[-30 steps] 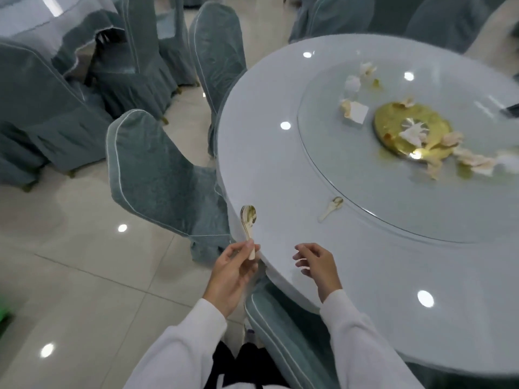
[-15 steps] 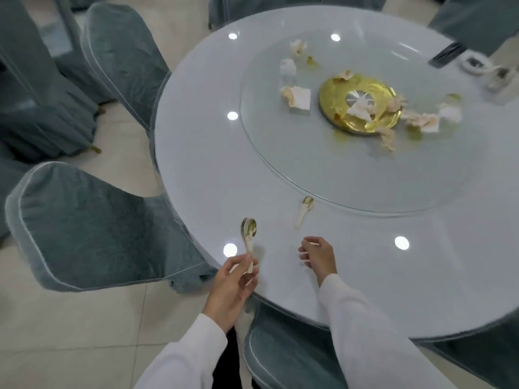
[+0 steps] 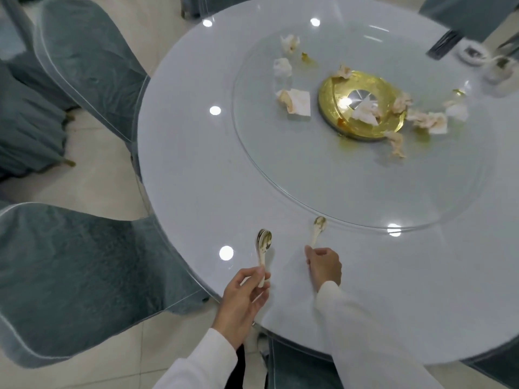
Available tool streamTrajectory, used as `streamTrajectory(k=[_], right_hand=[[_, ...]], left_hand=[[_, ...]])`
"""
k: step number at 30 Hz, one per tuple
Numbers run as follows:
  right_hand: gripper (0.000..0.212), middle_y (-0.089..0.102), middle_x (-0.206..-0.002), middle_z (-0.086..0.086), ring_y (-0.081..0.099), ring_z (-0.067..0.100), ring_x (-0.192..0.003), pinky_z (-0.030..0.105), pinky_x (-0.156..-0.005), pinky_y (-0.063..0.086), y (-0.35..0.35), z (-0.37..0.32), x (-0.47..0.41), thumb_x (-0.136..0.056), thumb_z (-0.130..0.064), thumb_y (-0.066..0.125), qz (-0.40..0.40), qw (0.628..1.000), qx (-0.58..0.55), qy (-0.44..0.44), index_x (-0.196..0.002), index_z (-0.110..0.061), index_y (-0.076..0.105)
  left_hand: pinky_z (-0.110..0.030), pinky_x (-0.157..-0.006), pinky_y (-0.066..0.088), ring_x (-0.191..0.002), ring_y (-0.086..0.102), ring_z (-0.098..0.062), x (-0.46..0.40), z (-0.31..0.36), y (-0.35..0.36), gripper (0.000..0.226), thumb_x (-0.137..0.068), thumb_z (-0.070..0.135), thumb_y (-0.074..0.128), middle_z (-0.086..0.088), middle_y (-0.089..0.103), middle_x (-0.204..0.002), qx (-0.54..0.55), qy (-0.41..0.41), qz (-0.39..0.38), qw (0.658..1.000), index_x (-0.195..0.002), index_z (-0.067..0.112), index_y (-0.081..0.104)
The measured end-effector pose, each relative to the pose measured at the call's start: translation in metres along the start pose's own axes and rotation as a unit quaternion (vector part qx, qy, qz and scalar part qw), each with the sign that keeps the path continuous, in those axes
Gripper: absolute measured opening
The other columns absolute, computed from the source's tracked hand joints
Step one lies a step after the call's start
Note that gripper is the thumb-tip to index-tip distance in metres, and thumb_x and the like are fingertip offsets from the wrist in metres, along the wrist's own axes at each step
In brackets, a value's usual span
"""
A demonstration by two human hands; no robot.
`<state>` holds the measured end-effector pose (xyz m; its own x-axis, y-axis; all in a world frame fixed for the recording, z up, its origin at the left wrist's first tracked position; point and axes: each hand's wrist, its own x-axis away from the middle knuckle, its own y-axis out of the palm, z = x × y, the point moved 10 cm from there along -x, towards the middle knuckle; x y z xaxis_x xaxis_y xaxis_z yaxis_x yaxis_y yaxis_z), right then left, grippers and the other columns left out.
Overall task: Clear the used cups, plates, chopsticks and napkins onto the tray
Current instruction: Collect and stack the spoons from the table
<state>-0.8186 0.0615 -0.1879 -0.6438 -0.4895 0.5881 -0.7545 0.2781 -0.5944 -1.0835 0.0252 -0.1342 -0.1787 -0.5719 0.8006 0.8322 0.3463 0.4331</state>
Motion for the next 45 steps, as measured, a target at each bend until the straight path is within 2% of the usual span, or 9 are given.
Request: streamTrajectory(k=[6,11,17,22,27,34,37,42,45], right_hand=[[0.014,0.076,-0.081,0.001,0.07,0.023,-0.08,0.033,-0.077,0.054,0.0,0.003,0.003,-0.091,-0.03,0.078,-0.013,0.998,-0.053,-0.023,-0.089,-0.017,0.076],[0.013,0.072,-0.073,-0.003,0.06,0.013,-0.066,0.026,-0.066,0.05,-0.014,0.006,0.028,-0.09,-0.026,0.083,-0.055,0.982,-0.177,-0.036,-0.086,-0.014,0.079],[0.01,0.075,-0.08,-0.004,0.058,0.003,-0.064,0.021,-0.062,0.048,-0.022,-0.002,0.092,-0.089,-0.027,0.083,-0.172,0.956,-0.23,-0.063,-0.087,-0.018,0.082],[0.011,0.076,-0.087,0.001,0.056,0.009,-0.069,0.021,-0.06,0.046,-0.021,0.001,0.15,-0.092,-0.028,0.08,-0.274,0.93,-0.222,-0.1,-0.093,-0.017,0.083],[0.013,0.073,-0.083,0.003,0.055,0.011,-0.07,0.023,-0.061,0.045,-0.03,0.016,0.185,-0.096,-0.025,0.076,-0.304,0.922,-0.213,-0.106,-0.093,-0.014,0.083],[0.03,0.069,-0.078,0.002,0.059,0.013,-0.07,0.024,-0.064,0.048,-0.014,0.023,0.226,-0.092,-0.031,0.08,-0.37,0.912,-0.156,-0.081,-0.094,-0.001,0.079],[0.027,0.067,-0.077,0.004,0.057,0.02,-0.076,0.035,-0.073,0.043,0.0,0.026,0.243,-0.09,-0.036,0.082,-0.402,0.902,-0.139,-0.074,-0.085,-0.01,0.079],[0.042,0.058,-0.071,0.005,0.05,0.02,-0.069,0.03,-0.065,0.04,0.026,0.026,0.266,-0.081,-0.052,0.086,-0.405,0.907,-0.064,-0.091,-0.068,-0.021,0.062],[0.046,0.065,-0.074,0.005,0.056,0.016,-0.069,0.029,-0.068,0.046,0.047,0.018,0.287,-0.079,-0.051,0.088,-0.406,0.903,-0.062,-0.125,-0.086,-0.009,0.071]], left_hand=[[-0.027,-0.074,0.06,-0.082,0.073,-0.015,-0.008,0.005,-0.002,0.014,-0.086,0.025,0.084,-0.011,0.077,-0.103,-0.011,-0.01,0.002,1.0,-0.093,0.013,0.081],[-0.026,-0.07,0.061,-0.078,0.072,-0.013,-0.008,-0.001,0.002,0.026,-0.082,0.023,0.085,-0.01,0.077,-0.099,0.004,-0.019,0.004,1.0,-0.1,0.008,0.075],[-0.026,-0.071,0.062,-0.079,0.073,-0.013,0.012,-0.012,0.011,0.027,-0.09,0.021,0.081,-0.008,0.078,-0.098,-0.003,0.008,0.013,1.0,-0.11,0.005,0.072],[-0.025,-0.071,0.06,-0.088,0.075,-0.014,0.037,-0.025,0.01,0.022,-0.091,0.025,0.079,-0.006,0.081,-0.103,-0.029,0.054,0.034,0.998,-0.107,0.01,0.072],[-0.027,-0.076,0.056,-0.094,0.074,-0.014,0.067,-0.039,0.002,0.021,-0.094,0.029,0.078,-0.004,0.08,-0.111,-0.038,0.081,0.035,0.995,-0.107,0.014,0.072],[-0.027,-0.071,0.058,-0.077,0.075,-0.014,0.11,-0.054,-0.012,0.026,-0.09,0.026,0.079,-0.008,0.079,-0.096,0.02,0.115,0.015,0.993,-0.11,0.011,0.07],[-0.032,-0.073,0.06,-0.083,0.072,-0.023,0.121,-0.056,-0.026,0.025,-0.092,0.022,0.077,-0.017,0.074,-0.103,0.054,0.13,0.017,0.99,-0.112,0.008,0.069],[-0.03,-0.073,0.061,-0.083,0.073,-0.019,0.135,-0.051,-0.062,0.028,-0.09,0.021,0.078,-0.015,0.075,-0.102,0.112,0.13,0.027,0.985,-0.112,0.008,0.068],[-0.031,-0.075,0.061,-0.086,0.073,-0.021,0.138,-0.043,-0.089,0.021,-0.089,0.021,0.077,-0.015,0.075,-0.103,0.133,0.123,0.017,0.983,-0.105,0.012,0.067]])
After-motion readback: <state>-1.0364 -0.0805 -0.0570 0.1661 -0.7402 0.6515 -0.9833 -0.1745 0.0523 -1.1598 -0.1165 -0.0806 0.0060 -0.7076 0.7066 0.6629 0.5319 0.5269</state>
